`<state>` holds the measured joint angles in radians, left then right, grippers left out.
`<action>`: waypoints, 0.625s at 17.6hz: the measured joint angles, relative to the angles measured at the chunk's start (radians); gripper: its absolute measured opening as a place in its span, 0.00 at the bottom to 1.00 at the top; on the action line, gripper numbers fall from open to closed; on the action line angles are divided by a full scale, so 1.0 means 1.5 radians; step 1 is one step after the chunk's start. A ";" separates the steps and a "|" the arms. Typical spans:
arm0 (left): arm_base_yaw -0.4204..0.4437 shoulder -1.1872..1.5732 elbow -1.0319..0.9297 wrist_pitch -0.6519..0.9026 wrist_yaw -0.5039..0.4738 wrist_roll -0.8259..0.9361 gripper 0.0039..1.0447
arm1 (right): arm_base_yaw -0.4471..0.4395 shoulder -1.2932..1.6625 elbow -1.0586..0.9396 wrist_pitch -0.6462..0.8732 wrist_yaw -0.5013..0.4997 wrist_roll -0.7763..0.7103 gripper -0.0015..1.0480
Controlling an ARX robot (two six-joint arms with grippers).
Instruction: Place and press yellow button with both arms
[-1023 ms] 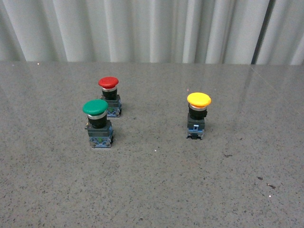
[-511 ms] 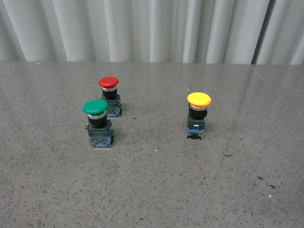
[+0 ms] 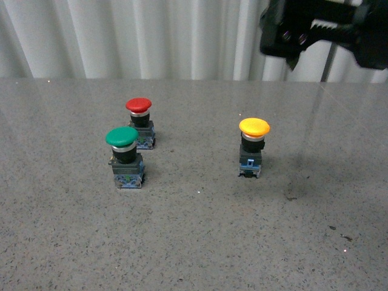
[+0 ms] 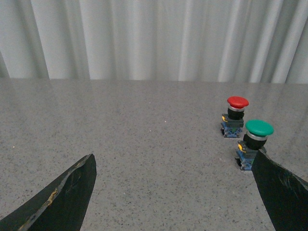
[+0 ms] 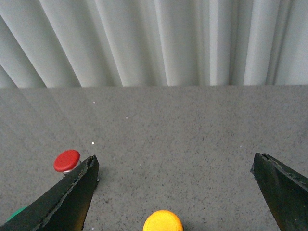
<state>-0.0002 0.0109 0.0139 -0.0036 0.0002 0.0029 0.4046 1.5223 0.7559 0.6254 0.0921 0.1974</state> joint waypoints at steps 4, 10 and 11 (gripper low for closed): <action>0.000 0.000 0.000 0.000 0.000 0.000 0.94 | 0.038 0.076 0.019 0.001 0.017 -0.011 0.75; 0.000 0.000 0.000 0.000 0.000 0.000 0.94 | 0.042 0.120 0.048 -0.014 0.017 -0.029 0.09; 0.000 0.000 0.000 0.000 0.000 0.000 0.94 | 0.044 0.120 0.048 -0.018 0.013 -0.035 0.02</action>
<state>-0.0002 0.0109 0.0139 -0.0036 -0.0002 0.0029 0.4706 1.7027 0.8276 0.5991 0.1112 0.1452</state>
